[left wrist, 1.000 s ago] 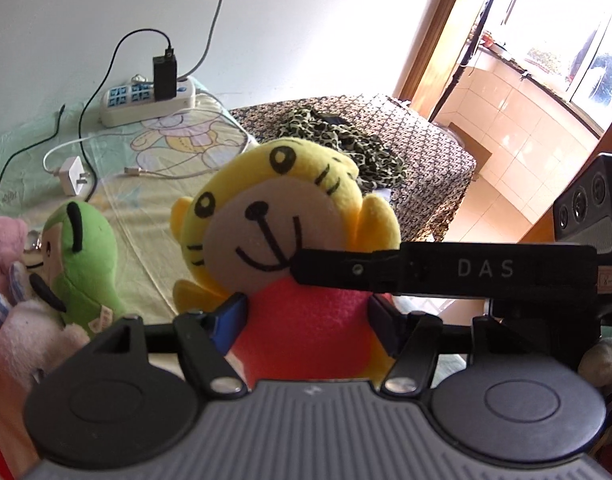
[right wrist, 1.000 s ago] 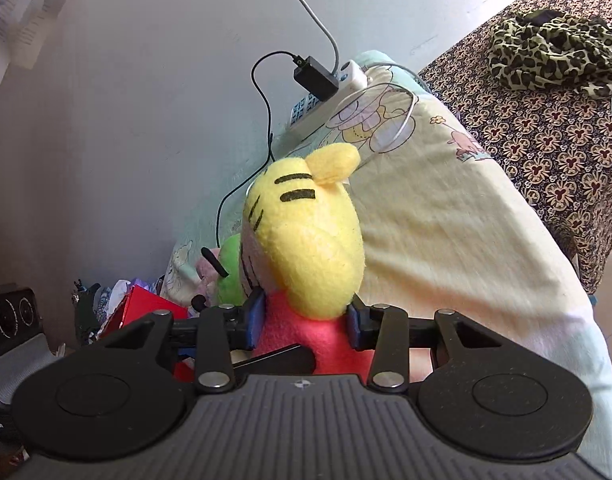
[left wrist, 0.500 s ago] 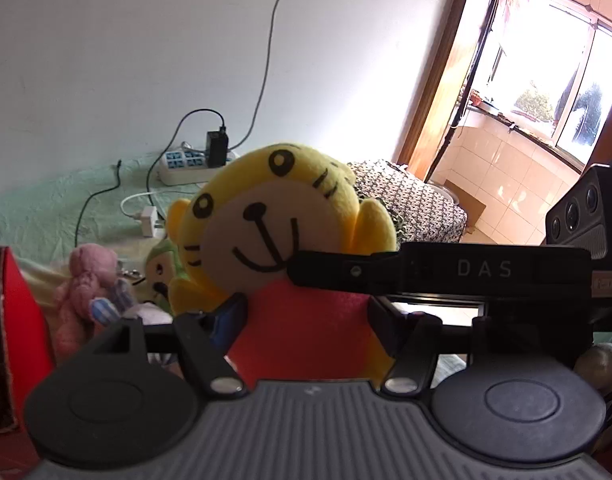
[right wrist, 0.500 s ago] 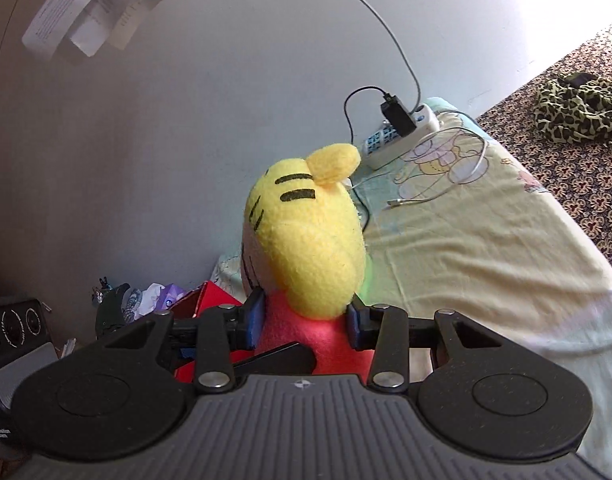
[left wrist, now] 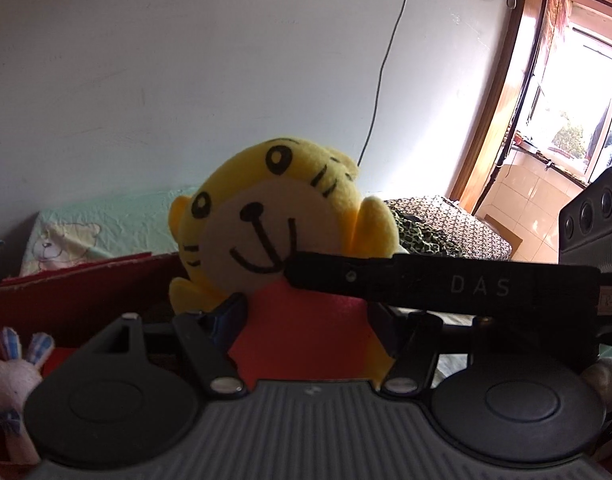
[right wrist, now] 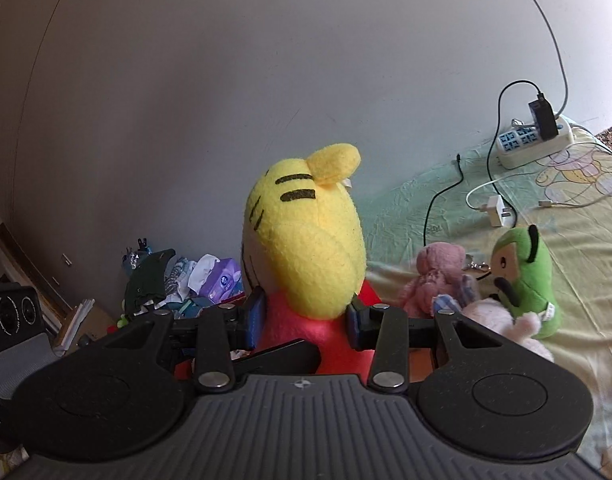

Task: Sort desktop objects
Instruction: 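Carry the held tiger plush with both grippers over the red box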

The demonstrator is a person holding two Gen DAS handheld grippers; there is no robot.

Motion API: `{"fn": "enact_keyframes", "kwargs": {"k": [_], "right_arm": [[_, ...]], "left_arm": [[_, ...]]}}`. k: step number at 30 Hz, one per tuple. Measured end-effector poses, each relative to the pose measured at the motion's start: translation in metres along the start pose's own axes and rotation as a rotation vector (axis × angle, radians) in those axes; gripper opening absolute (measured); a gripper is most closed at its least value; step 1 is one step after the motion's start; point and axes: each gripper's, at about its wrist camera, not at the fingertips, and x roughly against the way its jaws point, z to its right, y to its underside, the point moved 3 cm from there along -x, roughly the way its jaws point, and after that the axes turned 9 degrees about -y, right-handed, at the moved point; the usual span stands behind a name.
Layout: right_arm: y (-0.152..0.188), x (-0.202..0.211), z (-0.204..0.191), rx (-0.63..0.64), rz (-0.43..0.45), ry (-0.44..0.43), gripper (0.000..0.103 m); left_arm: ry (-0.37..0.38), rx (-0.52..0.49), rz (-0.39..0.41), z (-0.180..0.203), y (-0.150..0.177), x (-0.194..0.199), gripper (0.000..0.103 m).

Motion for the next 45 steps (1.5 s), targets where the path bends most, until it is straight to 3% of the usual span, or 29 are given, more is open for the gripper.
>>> {"fn": "enact_keyframes", "kwargs": {"k": [5,12,20,28,35,45], "right_arm": [[0.012,-0.034,-0.015,-0.012,0.000,0.037,0.043],[0.024,-0.066,-0.023,0.056,-0.038,0.188,0.042],[0.026,-0.088,-0.028,0.093,-0.089,0.288,0.042],[0.034,-0.114,-0.028,0.155,-0.128,0.340,0.042],[0.050,-0.134,-0.021,0.115,-0.244,0.399,0.042],[0.056,-0.138,-0.016,0.145,-0.217,0.400,0.040]], "left_arm": [[0.009,-0.007,-0.025,-0.035,0.006,-0.007,0.065],[0.039,0.021,-0.035,-0.058,0.017,-0.023,0.069],[0.094,0.049,-0.043,-0.082,0.017,-0.042,0.074],[0.097,0.106,-0.092,-0.110,0.030,-0.061,0.079],[0.076,0.094,-0.156,-0.117,0.049,-0.069,0.079],[0.037,0.071,-0.172,-0.115,0.049,-0.079,0.086]]}}
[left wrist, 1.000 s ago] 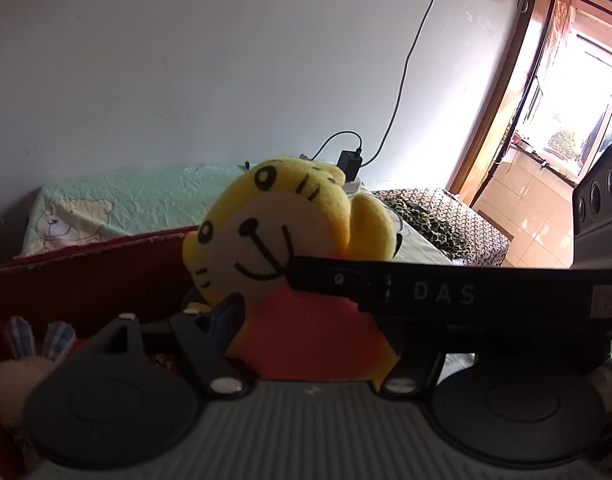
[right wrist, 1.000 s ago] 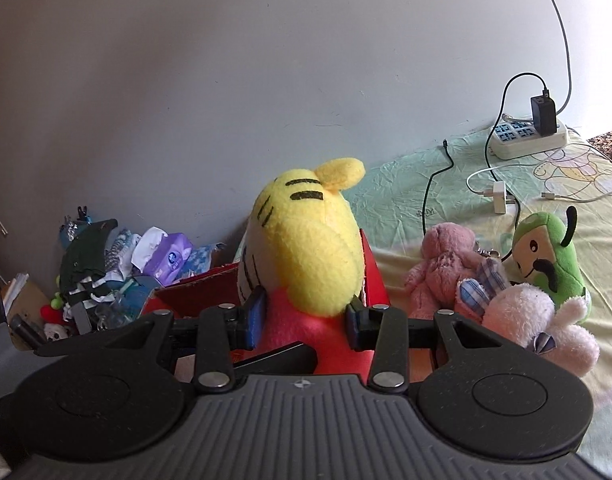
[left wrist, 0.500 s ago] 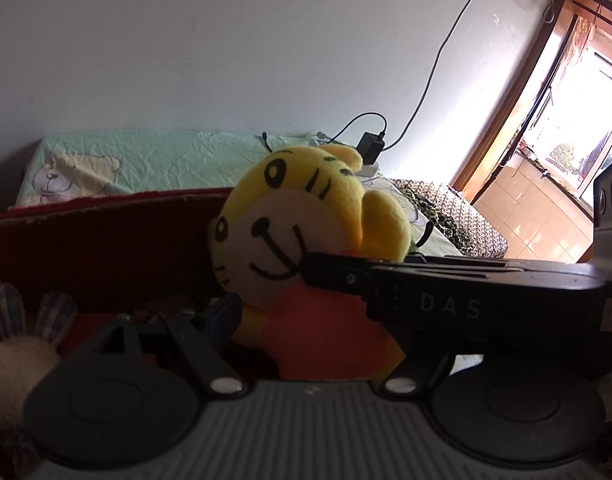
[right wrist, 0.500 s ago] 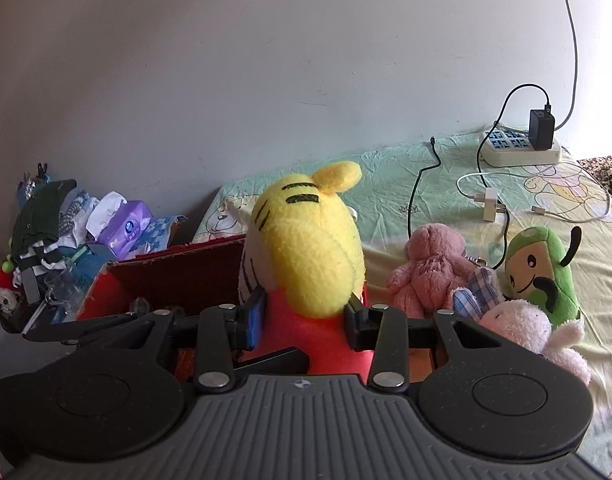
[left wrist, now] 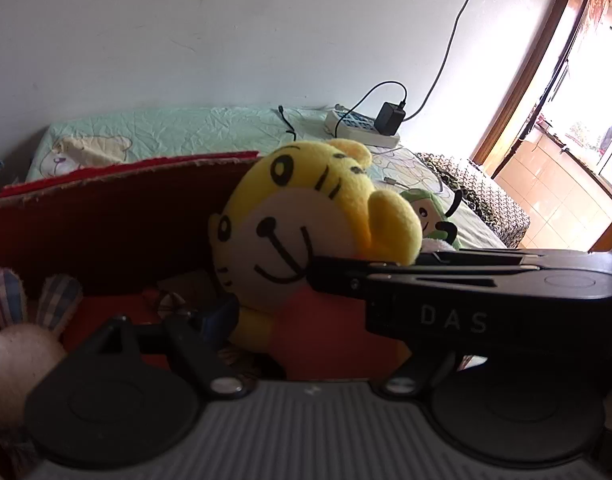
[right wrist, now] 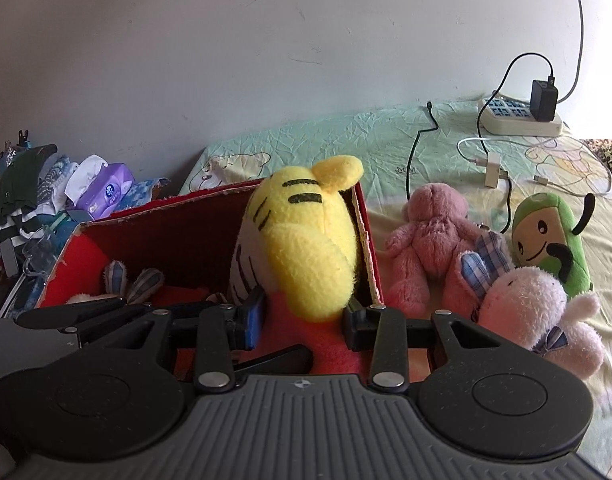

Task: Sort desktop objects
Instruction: 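Carry the held tiger plush with both grippers over the red box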

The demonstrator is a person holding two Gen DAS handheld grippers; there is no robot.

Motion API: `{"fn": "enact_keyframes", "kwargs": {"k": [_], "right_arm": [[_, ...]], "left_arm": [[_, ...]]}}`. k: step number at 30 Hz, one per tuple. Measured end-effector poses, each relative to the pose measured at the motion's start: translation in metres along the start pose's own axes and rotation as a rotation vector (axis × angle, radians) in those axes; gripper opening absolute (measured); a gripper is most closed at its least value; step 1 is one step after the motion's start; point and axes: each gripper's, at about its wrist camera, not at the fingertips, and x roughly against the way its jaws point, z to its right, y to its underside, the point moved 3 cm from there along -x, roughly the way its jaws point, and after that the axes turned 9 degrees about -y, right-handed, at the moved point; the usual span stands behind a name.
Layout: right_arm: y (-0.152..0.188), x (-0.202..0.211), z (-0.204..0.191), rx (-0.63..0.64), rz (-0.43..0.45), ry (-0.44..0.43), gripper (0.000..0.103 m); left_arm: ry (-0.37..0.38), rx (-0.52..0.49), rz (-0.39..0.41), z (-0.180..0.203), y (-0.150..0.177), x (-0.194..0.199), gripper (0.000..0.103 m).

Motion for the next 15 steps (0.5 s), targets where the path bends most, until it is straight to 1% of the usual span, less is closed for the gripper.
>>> {"fn": "enact_keyframes", "kwargs": {"k": [3,5,7,8,9,12,14,15], "right_arm": [[0.001,0.003,0.001,-0.013,0.002,-0.022,0.043],[0.001,0.007,0.004,-0.036,0.010,-0.042,0.045],[0.001,0.015,0.006,-0.055,0.034,-0.053,0.046],[0.000,0.019,0.008,-0.063,0.055,-0.048,0.051],[-0.001,0.024,0.011,-0.074,0.080,-0.055,0.052],[-0.005,0.033,0.019,-0.120,0.127,-0.086,0.050],[-0.005,0.031,0.021,-0.117,0.130,-0.067,0.041],[-0.004,0.030,0.022,-0.115,0.135,-0.062,0.039]], "left_arm": [[0.005,0.001,-0.006,-0.001,0.000,-0.001,0.087],[-0.004,-0.009,-0.004,0.000,-0.001,-0.001,0.089],[-0.008,-0.008,-0.013,0.000,-0.002,-0.002,0.090],[-0.006,-0.007,-0.019,0.000,-0.002,-0.003,0.090],[-0.008,-0.006,-0.023,0.000,-0.003,-0.004,0.091],[-0.026,-0.015,-0.038,0.002,-0.004,-0.006,0.092],[-0.043,-0.024,-0.049,0.004,-0.005,-0.006,0.093],[-0.050,-0.026,-0.055,0.004,-0.005,-0.007,0.093]]}}
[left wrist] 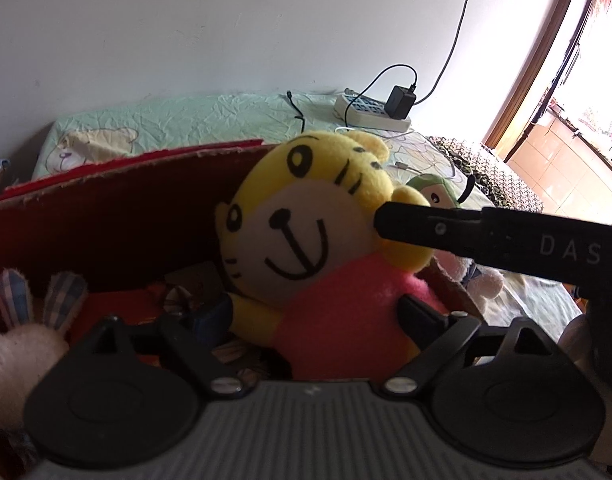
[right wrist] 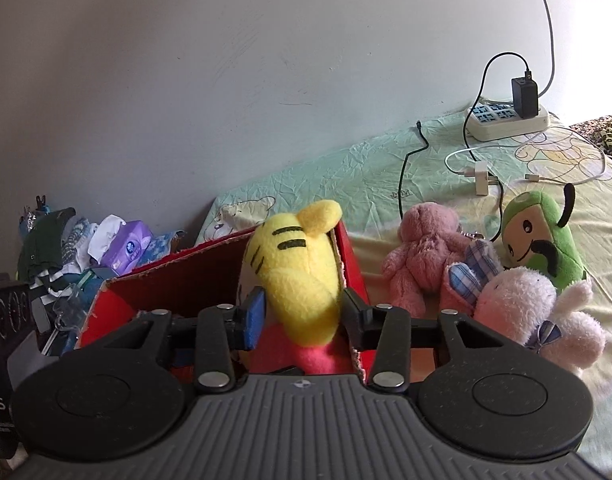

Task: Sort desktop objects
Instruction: 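Carry the held tiger plush with both grippers over the red box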

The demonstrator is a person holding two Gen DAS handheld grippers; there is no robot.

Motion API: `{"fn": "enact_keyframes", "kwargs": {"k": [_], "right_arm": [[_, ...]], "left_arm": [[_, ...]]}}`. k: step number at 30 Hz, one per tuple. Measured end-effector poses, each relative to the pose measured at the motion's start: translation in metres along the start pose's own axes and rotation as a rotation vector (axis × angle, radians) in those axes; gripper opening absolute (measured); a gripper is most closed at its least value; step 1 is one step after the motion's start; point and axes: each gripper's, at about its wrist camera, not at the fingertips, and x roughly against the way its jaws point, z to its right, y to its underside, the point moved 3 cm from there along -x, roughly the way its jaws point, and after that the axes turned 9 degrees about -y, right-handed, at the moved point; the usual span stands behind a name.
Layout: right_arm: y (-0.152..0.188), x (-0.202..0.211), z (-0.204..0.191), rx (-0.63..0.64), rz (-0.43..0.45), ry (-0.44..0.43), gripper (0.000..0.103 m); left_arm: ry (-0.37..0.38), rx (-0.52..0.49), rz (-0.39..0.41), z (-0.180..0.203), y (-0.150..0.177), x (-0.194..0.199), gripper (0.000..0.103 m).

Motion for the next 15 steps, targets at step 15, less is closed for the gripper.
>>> {"fn": "enact_keyframes", "kwargs": {"k": [15], "right_arm": [[0.015,0.006,-0.004,0.100,0.064,0.003,0.037]], "left_arm": [[-0.053,-0.033,-0.010,0.004,0.002,0.001,0.093]]}}
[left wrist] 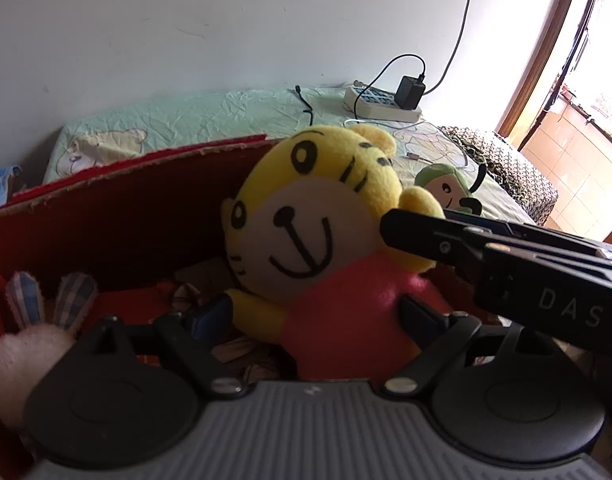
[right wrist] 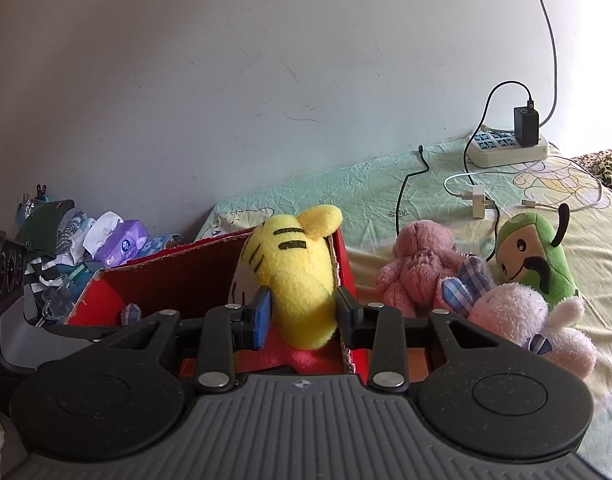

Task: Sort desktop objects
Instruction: 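Carry the held tiger plush with both grippers over the red box, then lower the tiger plush into the red box and open both grippers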

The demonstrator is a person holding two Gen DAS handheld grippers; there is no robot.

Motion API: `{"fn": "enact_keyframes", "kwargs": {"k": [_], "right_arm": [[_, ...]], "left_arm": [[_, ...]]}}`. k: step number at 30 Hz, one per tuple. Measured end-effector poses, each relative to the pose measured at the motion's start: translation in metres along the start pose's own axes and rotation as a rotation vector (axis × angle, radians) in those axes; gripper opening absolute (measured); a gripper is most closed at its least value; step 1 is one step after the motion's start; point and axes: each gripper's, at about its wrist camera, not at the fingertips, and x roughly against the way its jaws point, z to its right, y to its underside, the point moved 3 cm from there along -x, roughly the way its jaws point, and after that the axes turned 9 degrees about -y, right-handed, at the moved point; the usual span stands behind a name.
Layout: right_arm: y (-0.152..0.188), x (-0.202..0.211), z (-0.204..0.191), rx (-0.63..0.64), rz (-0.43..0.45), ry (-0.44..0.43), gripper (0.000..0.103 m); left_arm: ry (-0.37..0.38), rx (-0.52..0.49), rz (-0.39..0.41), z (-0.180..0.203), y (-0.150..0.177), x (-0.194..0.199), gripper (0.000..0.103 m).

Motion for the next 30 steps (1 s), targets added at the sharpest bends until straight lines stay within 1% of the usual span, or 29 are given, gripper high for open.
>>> {"fn": "enact_keyframes", "kwargs": {"k": [4,10,21,24,28,30], "right_arm": [[0.002,0.001,-0.001,0.029,0.015,0.002,0.037],[0.003,0.003,0.002,0.020,0.025,-0.013,0.037],[0.005,0.006,0.004,0.018,0.017,-0.003,0.038],[0.003,0.007,0.008,-0.033,0.019,-0.017,0.037],[0.001,0.014,0.016,-0.122,0.020,-0.061,0.037],[0.003,0.020,0.015,-0.130,0.028,-0.081,0.037]], "left_arm": [[-0.004,0.003,-0.005,0.000,-0.001,0.000,0.093],[-0.020,-0.005,-0.004,0.001,0.000,0.001,0.093],[-0.037,-0.017,-0.003,0.003,-0.001,0.000,0.094],[-0.047,-0.030,0.003,0.004,0.000,0.000,0.094],[-0.058,-0.027,0.001,0.005,-0.001,0.000,0.094],[-0.071,-0.016,0.001,0.007,-0.001,0.003,0.093]]}}
